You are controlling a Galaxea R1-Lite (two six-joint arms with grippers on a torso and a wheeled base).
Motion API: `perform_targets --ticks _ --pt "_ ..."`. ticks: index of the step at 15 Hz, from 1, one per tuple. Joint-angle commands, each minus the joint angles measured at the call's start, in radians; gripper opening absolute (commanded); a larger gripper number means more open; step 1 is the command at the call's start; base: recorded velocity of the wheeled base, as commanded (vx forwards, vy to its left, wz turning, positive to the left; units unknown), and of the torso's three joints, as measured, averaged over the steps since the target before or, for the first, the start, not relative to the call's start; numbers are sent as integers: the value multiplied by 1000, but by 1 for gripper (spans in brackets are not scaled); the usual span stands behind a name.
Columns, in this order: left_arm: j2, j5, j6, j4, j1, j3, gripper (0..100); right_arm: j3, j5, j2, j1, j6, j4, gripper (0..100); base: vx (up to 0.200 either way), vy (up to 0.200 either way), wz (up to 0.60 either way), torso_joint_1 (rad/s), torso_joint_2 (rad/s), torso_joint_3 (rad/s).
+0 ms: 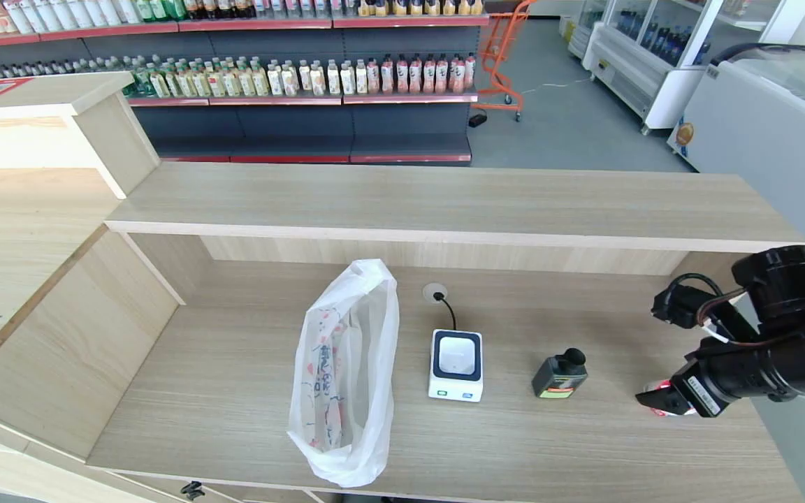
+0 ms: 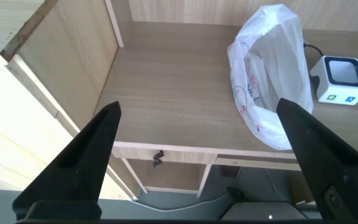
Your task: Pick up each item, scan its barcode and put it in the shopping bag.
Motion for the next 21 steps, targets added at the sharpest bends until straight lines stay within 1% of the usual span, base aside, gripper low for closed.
perform_targets --ticks 1,3,5,6,7,8,11,14,16,21 --pt "0 0 0 0 0 0 100 12 -1 157 -2 -43 -96 100 0 0 0 0 0 0" --pt "0 0 0 0 0 0 100 23 -1 220 4 -57 -219 100 0 0 0 0 0 0" --pt "1 0 0 0 0 0 100 20 1 272 33 -66 -292 100 0 0 0 0 0 0" --pt "1 0 0 0 0 0 100 20 1 315 53 -70 -357 100 0 0 0 0 0 0" --pt "1 0 0 0 0 0 100 20 1 320 56 -68 -364 100 0 0 0 0 0 0" --pt "1 0 0 0 0 0 100 17 10 375 86 -70 -430 100 0 0 0 0 0 0" --pt "1 0 0 0 0 0 100 14 10 452 145 -70 -515 100 0 0 0 0 0 0" --pt "0 0 0 0 0 0 100 -5 8 542 184 -71 -664 100 0 0 0 0 0 0" --pt "0 0 0 0 0 0 100 -26 8 562 199 -73 -667 100 0 0 0 0 0 0" --pt "1 0 0 0 0 0 100 -26 11 564 204 -68 -671 100 0 0 0 0 0 0"
